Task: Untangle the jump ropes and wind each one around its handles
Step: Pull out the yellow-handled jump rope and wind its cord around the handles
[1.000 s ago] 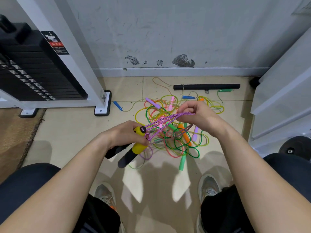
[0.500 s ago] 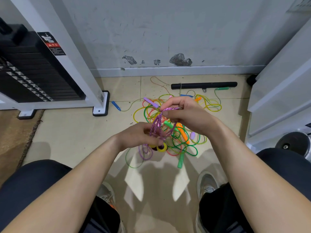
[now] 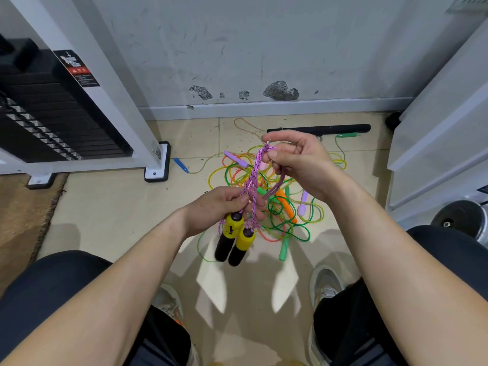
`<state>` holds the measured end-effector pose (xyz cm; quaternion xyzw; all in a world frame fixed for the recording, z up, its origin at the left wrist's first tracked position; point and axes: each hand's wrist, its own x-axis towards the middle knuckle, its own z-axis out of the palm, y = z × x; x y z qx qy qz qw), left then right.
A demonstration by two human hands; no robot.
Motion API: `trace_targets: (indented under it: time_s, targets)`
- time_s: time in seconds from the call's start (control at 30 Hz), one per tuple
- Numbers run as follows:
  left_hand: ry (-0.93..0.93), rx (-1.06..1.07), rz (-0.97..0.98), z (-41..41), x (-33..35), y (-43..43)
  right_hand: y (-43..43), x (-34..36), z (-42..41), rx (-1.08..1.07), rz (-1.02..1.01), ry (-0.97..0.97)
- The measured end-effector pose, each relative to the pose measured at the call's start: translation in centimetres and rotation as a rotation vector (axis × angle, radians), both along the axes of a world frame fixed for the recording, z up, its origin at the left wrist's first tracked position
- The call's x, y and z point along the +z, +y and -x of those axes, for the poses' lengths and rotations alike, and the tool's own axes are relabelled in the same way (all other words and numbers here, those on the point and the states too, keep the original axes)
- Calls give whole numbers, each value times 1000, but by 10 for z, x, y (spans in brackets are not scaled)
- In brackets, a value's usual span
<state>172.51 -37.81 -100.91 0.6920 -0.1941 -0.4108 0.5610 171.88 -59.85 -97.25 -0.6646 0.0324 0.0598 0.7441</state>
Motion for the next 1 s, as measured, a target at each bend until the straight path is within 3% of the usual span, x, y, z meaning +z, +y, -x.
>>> trace_targets:
  time_s: [0.2, 0.3, 0.57, 0.73, 0.83, 1.0]
  targets:
    - [165, 21, 73, -1, -11, 5, -9, -5, -3, -134, 426, -83]
    - [197, 11, 89, 1, -14, 5, -10, -8, -3, -131, 544, -112]
    - [70, 70, 64, -1, -13, 9, -19, -7, -4, -233, 374, 62]
    - [154, 89, 120, 0, -13, 5, -20, -9, -7, -329, 322, 99]
    - [195, 120, 140, 4, -13, 4, -19, -13, -7, -306, 382, 129]
    - [112, 108, 57, 6, -17, 4, -17, -15, -3, -130, 568, 159]
